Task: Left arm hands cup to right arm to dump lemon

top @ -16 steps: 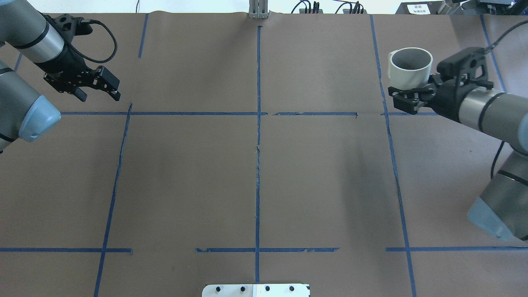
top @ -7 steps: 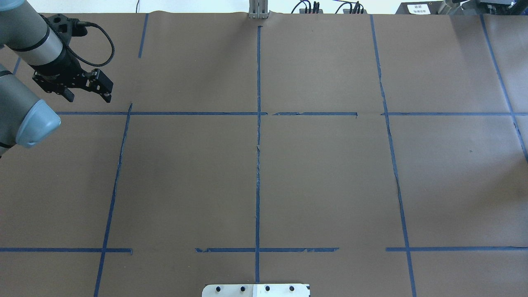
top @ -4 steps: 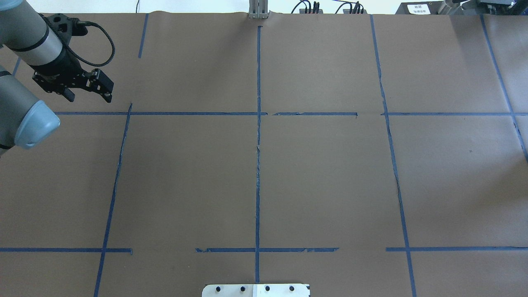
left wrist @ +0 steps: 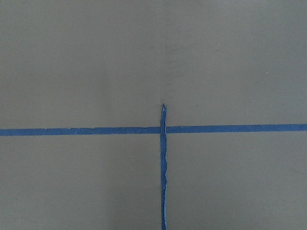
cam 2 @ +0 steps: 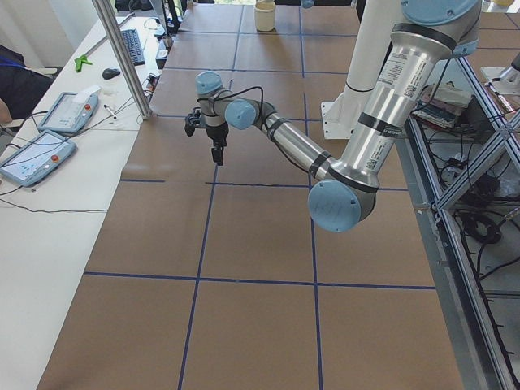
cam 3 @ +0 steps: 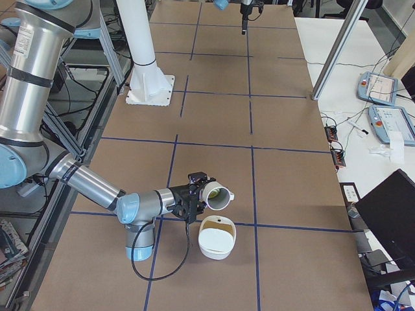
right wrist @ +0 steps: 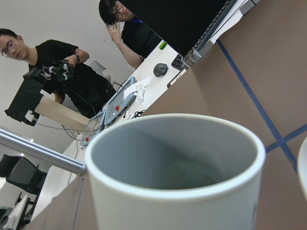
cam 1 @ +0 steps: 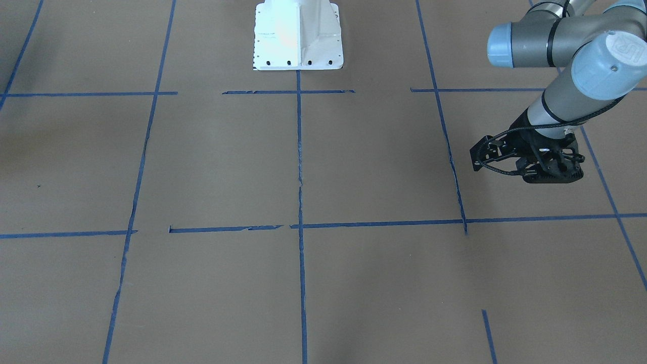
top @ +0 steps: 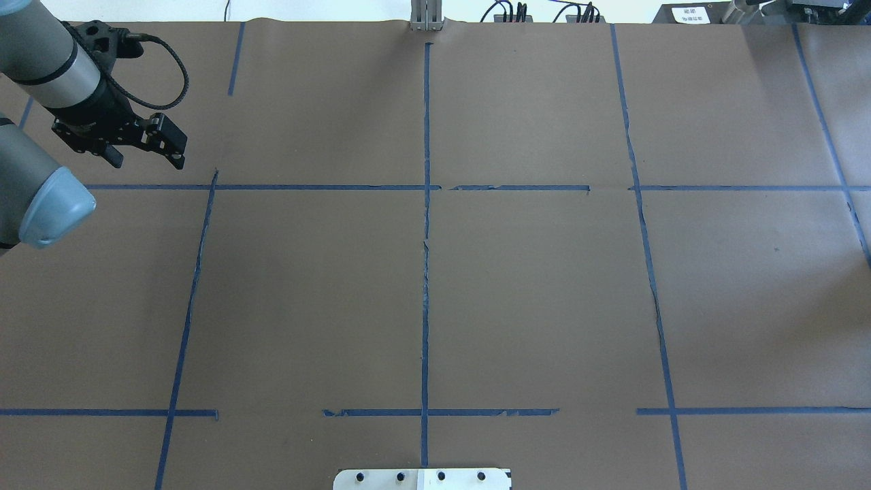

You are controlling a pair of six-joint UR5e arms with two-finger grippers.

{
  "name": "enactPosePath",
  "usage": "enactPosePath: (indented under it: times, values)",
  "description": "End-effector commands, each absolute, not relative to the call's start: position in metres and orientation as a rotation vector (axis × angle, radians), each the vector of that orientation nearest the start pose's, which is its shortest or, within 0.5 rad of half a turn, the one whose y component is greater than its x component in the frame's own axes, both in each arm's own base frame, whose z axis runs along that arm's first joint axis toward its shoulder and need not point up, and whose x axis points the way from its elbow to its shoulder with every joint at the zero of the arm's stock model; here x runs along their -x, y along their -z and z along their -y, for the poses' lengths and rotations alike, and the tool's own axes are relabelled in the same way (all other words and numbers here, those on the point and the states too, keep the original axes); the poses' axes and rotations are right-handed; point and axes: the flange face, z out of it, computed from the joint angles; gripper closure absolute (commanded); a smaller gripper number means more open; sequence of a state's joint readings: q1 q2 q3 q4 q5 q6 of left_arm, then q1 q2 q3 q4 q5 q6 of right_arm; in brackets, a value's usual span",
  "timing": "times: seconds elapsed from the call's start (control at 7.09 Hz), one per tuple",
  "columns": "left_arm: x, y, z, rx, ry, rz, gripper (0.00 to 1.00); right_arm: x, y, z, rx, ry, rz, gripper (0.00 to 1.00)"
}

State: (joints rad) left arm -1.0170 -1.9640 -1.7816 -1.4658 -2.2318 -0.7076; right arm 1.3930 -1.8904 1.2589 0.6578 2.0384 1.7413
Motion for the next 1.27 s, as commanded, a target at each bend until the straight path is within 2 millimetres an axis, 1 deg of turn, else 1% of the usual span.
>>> enactPosePath:
  times: [0.0,0.14,0.28,0.42,0.56,0.85,1.13]
  values:
    - [-0.260,-0.353,0.557,-0.007,-0.019,-0.806,0.00,-0.046,-0.701,0.274,-0.547,-0.994,1.663,0.87]
    - [-0.261,-0.354,0.557,-0.004,-0.021,-0.804,0.00,-0.048,-0.706,0.271,-0.513,-1.052,1.703,0.87]
    - [-0.261,-0.353,0.557,-0.006,-0.021,-0.805,0.00,-0.049,-0.710,0.273,-0.483,-1.095,1.733,0.87]
    - [-0.261,-0.352,0.557,-0.007,-0.022,-0.806,0.00,-0.052,-0.709,0.280,-0.442,-1.185,1.797,0.86]
    - [-0.261,-0.352,0.557,-0.007,-0.022,-0.806,0.00,-0.055,-0.708,0.282,-0.395,-1.265,1.848,0.86]
    - [-0.261,-0.351,0.558,-0.008,-0.022,-0.806,0.00,-0.059,-0.707,0.281,-0.355,-1.337,1.911,0.86]
    - [-0.261,-0.351,0.558,-0.008,-0.022,-0.806,0.00,-0.065,-0.706,0.276,-0.243,-1.460,2.043,0.84]
